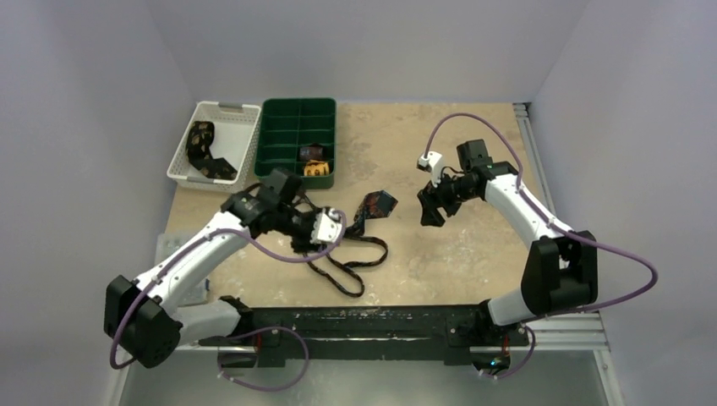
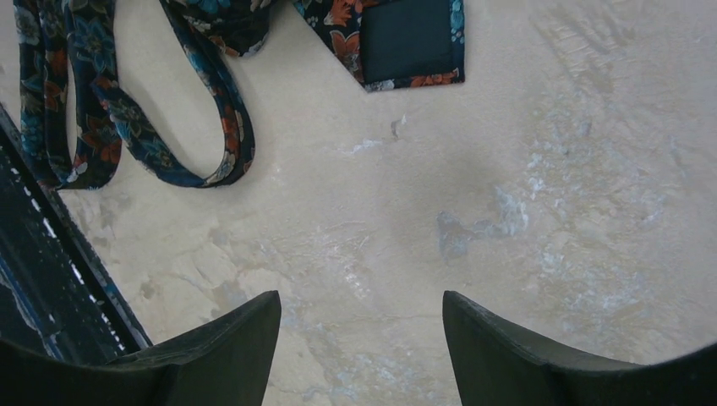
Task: Roll the ties
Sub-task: Flatten out the tie at the center of the board.
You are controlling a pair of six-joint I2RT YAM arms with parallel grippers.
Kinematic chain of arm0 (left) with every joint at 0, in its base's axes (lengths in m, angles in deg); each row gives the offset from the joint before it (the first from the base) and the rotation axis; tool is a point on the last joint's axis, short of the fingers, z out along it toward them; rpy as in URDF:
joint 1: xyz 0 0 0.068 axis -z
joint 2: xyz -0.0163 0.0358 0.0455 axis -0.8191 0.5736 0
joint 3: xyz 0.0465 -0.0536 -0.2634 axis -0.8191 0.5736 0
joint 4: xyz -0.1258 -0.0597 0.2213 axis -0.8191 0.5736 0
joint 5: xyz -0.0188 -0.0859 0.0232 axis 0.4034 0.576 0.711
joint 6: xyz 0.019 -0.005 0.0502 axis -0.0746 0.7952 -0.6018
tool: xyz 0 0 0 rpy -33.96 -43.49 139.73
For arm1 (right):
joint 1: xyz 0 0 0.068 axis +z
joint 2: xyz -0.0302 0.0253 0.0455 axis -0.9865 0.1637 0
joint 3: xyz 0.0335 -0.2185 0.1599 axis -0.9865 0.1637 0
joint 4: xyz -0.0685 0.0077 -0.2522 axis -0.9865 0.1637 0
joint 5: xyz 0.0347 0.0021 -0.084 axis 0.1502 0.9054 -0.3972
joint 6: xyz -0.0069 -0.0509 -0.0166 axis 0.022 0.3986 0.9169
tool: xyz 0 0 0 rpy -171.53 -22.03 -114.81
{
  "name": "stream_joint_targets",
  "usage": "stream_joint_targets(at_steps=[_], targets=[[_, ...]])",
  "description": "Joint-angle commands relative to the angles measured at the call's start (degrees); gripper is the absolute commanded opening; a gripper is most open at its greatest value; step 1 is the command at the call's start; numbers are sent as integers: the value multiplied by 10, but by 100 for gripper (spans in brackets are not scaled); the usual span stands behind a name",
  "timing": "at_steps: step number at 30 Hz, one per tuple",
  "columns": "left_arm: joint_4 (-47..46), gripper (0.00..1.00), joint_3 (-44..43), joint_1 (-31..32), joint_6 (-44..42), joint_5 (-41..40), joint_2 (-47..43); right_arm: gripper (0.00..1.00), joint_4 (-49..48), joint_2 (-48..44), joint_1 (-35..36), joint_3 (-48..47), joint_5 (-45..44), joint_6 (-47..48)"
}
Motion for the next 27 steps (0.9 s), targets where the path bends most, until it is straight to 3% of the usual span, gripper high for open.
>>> stream_joint_targets(at_steps=[1, 4, 10, 17, 19, 20, 23, 27], targets=[[7, 46, 57, 111, 57, 39, 35, 70, -33, 10, 9, -43, 10, -24], [20, 47, 57, 175, 61, -32, 79, 70, -27, 23, 10, -61, 6, -20], [25, 52, 71, 190, 40, -94, 98, 70, -24, 31, 10, -69, 4, -23], [-3, 49, 88, 204, 38, -177, 176, 72, -24, 31, 10, -70, 0, -26], [-3, 42, 93, 206, 34, -191, 194, 73, -22, 30, 10, -73, 4, -21], [7, 34, 90, 207, 34, -196, 202, 74, -22, 28, 10, -74, 6, -18], [86, 0, 44, 201, 40, -179, 189, 75, -31, 21, 10, -79, 10, -16], [251, 0, -97, 143, 31, -24, 79, 77, -44, 8, 10, -94, 29, -19]])
